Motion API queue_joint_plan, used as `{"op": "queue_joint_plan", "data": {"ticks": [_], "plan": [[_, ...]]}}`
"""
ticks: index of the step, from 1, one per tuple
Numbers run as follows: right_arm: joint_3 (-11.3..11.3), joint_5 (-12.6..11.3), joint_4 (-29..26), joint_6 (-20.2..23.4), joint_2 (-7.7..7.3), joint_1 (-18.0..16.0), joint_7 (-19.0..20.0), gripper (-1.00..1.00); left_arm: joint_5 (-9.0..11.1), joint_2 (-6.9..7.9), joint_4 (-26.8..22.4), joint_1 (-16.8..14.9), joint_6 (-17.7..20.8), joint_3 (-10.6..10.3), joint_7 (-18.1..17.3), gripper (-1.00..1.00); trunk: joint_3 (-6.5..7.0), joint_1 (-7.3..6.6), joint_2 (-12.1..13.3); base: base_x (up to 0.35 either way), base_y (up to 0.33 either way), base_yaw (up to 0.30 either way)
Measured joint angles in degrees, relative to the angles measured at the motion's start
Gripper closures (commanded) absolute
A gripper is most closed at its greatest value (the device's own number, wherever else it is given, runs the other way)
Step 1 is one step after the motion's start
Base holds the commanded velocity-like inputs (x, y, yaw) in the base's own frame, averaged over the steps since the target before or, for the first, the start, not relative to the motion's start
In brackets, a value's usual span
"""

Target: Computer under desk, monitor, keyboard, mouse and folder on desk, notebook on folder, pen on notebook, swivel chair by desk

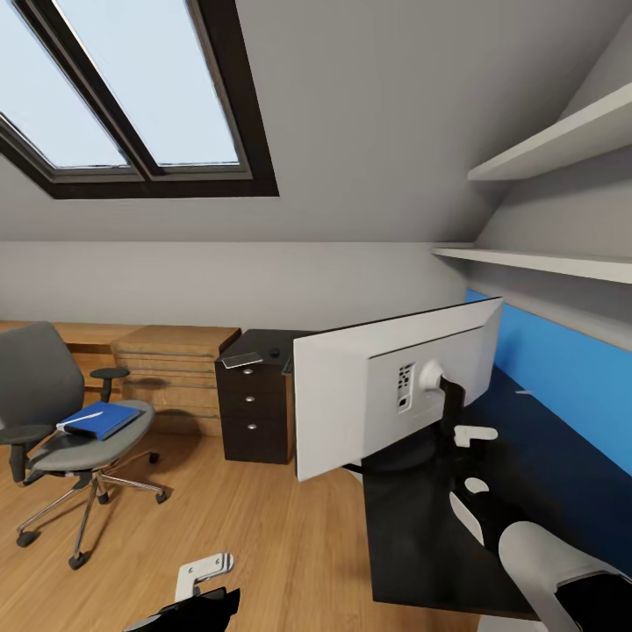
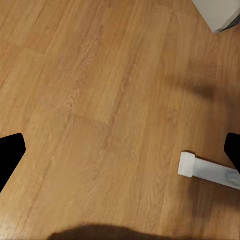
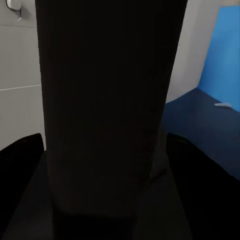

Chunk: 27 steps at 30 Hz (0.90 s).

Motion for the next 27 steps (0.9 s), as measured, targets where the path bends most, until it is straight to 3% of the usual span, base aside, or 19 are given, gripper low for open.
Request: {"op": "queue_joint_plan", "data": {"ticks": [27], "plan": [[0.40,-0.11,-0.22,-0.22,0.01,0.04,0.28,1.00,0.00,0.00,0.00,-0.01,0.00,0.00,0.09,-1.00,-0.01,0.00,0.01,0.000,0.000,0.000]]}}
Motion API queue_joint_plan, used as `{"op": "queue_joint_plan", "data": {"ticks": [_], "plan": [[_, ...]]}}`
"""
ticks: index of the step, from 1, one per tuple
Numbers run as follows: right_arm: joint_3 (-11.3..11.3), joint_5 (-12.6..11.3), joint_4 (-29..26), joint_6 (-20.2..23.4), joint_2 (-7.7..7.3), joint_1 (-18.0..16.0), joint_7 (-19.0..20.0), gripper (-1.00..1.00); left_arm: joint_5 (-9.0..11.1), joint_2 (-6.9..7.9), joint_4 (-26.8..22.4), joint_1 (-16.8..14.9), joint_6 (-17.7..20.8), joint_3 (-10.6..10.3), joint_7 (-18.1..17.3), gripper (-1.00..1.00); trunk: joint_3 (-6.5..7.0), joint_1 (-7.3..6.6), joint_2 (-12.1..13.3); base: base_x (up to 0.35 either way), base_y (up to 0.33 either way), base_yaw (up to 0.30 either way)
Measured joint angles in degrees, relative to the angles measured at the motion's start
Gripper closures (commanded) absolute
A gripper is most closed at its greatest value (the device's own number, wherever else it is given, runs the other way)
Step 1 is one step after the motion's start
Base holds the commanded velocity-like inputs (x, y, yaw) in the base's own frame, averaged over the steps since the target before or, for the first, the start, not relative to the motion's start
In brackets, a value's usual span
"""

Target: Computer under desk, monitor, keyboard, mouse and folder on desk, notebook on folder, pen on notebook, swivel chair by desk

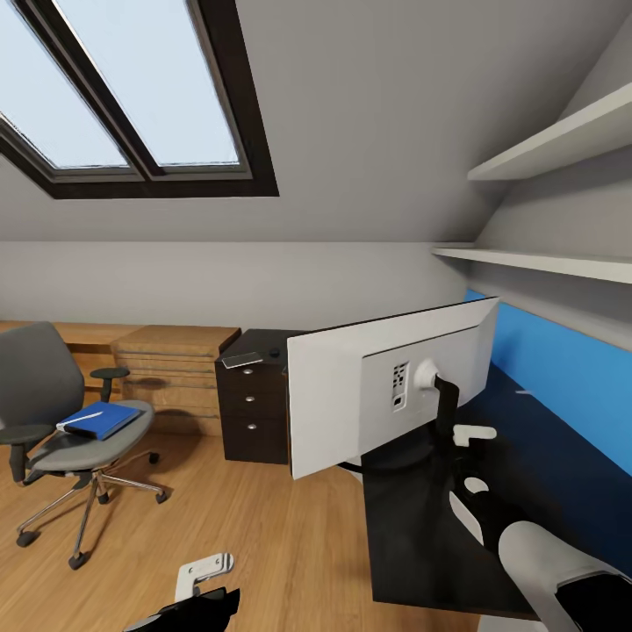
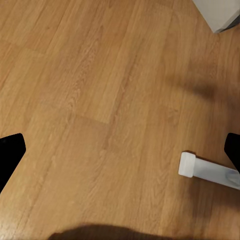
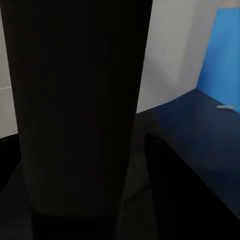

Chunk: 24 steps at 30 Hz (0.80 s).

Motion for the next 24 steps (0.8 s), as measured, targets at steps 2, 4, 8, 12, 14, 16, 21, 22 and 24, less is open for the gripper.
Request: {"op": "queue_joint_plan", "data": {"ticks": [2,4,8,12,14,16,21,22,24], "plan": [[0.00,0.00,0.00,0.00,0.00,0.00,0.00,1.00,0.00,0.00,0.00,0.00,0.00,0.00,-0.01,-1.00,0.00,0.00,0.00,0.000,0.000,0.000],[-0.05,0.08,-0.02,0.05,0.00,0.00,0.00,1.00,0.00,0.00,0.00,0.00,-0.03,0.00,-0.02,-1.00,0.00,0.00,0.00,0.000,0.000,0.000],[-0.04,0.07,-0.03,0.05,0.00,0.00,0.06,1.00,0.00,0.00,0.00,0.00,-0.02,0.00,-0.04,-1.00,0.00,0.00,0.00,0.000,0.000,0.000],[-0.01,0.09,-0.01,0.06,0.00,-0.02,0.03,1.00,0.00,0.00,0.00,0.00,-0.06,0.00,-0.05,-1.00,0.00,0.00,0.00,0.000,0.000,0.000],[-0.04,0.13,-0.01,0.06,0.01,-0.01,0.03,1.00,0.00,0.00,0.00,0.00,-0.06,0.00,-0.07,-1.00,0.00,0.00,0.00,0.000,0.000,0.000],[-0.06,0.14,-0.02,0.05,0.01,-0.01,0.03,1.00,0.00,0.00,0.00,0.00,-0.07,0.00,-0.08,-1.00,0.00,0.00,0.00,0.000,-0.013,0.000],[-0.37,0.70,-0.07,0.16,0.04,-0.01,0.09,1.00,-0.08,0.01,0.02,-0.01,-0.09,-0.01,-0.13,-1.00,0.00,0.01,0.00,-0.075,-0.225,0.000],[-0.35,0.59,-0.06,0.13,0.04,-0.01,0.08,1.00,-0.09,0.01,0.02,-0.01,-0.09,-0.01,-0.16,-1.00,0.00,0.01,0.00,-0.102,-0.277,0.000],[-0.50,0.67,-0.08,0.17,0.05,-0.02,0.09,1.00,-0.09,0.01,0.02,-0.01,-0.09,-0.01,-0.18,-1.00,0.01,0.01,0.00,-0.100,-0.262,0.000]]}}
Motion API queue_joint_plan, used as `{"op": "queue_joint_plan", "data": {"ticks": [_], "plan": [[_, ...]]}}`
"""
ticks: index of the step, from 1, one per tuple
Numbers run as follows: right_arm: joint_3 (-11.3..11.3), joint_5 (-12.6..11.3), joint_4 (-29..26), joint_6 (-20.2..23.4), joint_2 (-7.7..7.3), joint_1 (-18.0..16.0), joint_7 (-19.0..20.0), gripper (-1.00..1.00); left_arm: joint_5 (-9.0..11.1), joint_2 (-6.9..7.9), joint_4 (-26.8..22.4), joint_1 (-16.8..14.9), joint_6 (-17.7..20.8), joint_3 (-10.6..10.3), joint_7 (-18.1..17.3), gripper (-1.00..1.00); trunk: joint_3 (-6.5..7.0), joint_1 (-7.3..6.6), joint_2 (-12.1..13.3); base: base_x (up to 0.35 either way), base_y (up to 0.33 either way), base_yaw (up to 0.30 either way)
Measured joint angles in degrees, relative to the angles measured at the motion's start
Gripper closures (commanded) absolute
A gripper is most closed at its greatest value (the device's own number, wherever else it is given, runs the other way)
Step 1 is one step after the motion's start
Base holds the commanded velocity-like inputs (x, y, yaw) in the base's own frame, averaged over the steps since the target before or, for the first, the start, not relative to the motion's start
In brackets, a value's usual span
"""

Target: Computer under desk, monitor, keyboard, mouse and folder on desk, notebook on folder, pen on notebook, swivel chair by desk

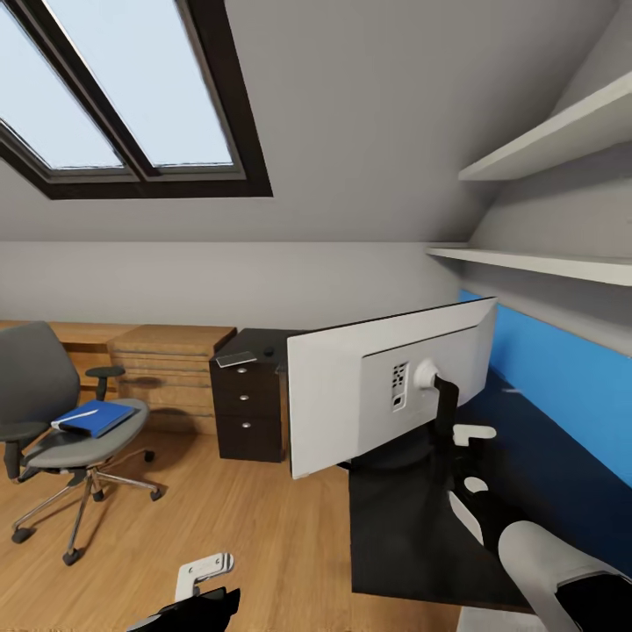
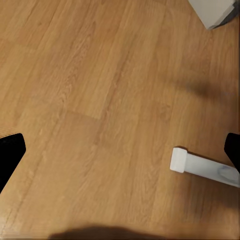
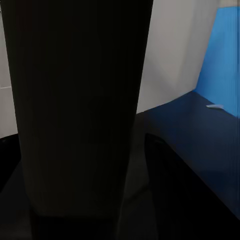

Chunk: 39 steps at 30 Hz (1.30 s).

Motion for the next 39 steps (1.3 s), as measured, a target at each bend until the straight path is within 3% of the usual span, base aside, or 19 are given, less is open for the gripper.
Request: {"op": "queue_joint_plan", "data": {"ticks": [13,20,39], "plan": [[-0.04,0.00,0.00,-0.04,-0.01,0.01,0.06,1.00,-0.07,0.00,-0.01,0.00,-0.01,0.03,0.19,-1.00,0.00,-0.01,0.00,-0.015,-0.230,0.000],[-0.30,0.54,-0.08,0.06,0.01,0.00,0.08,1.00,-0.04,0.08,-0.01,0.00,-0.01,1.96,0.16,-1.00,0.00,-0.01,0.00,0.000,-0.020,0.000],[-0.15,0.36,-0.04,-0.03,0.00,0.00,0.05,1.00,-0.08,0.10,-0.01,0.00,0.07,2.21,0.44,-1.00,0.00,-0.01,0.00,0.000,0.000,0.000]]}}
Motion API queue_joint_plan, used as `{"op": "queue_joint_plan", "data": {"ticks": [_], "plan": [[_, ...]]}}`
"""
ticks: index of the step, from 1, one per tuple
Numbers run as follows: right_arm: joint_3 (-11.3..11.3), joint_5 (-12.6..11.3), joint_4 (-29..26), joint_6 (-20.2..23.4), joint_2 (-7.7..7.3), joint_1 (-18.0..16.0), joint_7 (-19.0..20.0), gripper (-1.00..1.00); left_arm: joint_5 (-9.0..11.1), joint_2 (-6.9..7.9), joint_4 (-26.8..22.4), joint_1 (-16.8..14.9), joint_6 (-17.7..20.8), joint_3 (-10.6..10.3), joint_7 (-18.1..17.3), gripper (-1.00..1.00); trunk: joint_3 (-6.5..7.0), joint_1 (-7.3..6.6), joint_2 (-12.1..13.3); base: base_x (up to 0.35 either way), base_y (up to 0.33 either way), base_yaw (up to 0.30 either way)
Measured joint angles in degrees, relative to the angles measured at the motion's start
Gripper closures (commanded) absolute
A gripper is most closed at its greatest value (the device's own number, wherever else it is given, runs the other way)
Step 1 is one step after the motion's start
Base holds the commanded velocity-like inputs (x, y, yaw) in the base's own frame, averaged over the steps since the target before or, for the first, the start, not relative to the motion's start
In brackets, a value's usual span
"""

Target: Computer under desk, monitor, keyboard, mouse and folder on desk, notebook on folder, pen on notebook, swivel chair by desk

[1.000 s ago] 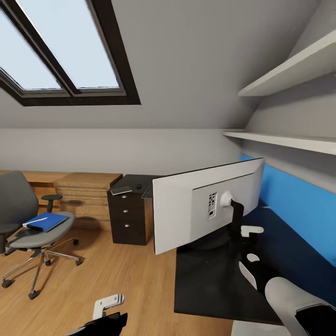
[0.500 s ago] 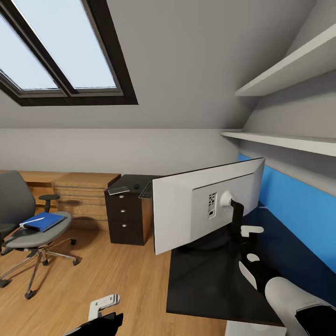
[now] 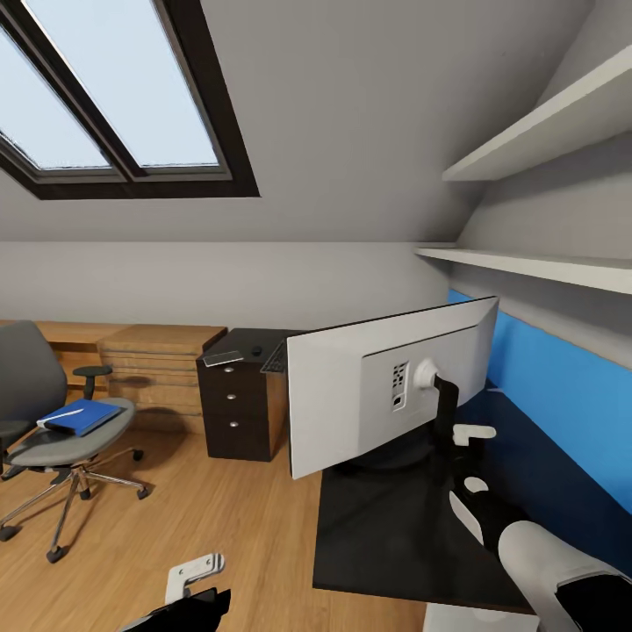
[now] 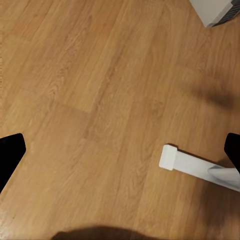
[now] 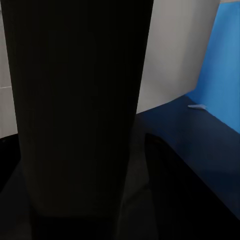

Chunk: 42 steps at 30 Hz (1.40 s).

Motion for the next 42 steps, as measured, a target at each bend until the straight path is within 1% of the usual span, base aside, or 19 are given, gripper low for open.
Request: {"op": "queue_joint_plan", "data": {"ticks": [5,8,11,26,30,42], "plan": [[0.01,0.13,-0.05,0.02,0.00,0.00,0.04,1.00,-0.02,0.01,0.01,-0.01,0.01,-0.01,0.01,-1.00,0.03,0.00,0.00,0.000,0.000,-0.090],[0.26,-0.63,0.09,-0.10,-0.03,0.03,-0.02,1.00,-0.02,0.01,0.00,0.00,0.01,0.00,0.02,-1.00,0.05,0.00,0.01,0.000,0.000,-0.115],[0.11,-0.08,0.00,-0.02,0.00,0.01,-0.02,1.00,-0.02,0.01,0.00,0.00,0.01,0.00,0.02,-1.00,0.07,0.00,0.00,0.000,0.000,-0.046],[-0.05,0.06,0.00,0.10,0.01,0.00,-0.05,1.00,0.05,0.01,0.00,0.00,-0.08,0.43,-0.33,-1.00,0.08,0.00,0.00,0.001,-0.002,-0.004],[-0.22,0.69,-0.08,0.22,0.03,-0.02,-0.03,1.00,0.01,0.01,0.00,0.00,-0.08,0.47,-0.14,-1.00,0.08,-0.01,-0.01,0.096,-0.102,0.000],[0.00,0.32,-0.03,0.15,0.09,-0.01,-0.16,1.00,-0.01,0.01,0.01,0.00,-0.08,0.52,-0.07,-1.00,0.08,-0.01,0.00,0.103,-0.105,0.000]]}}
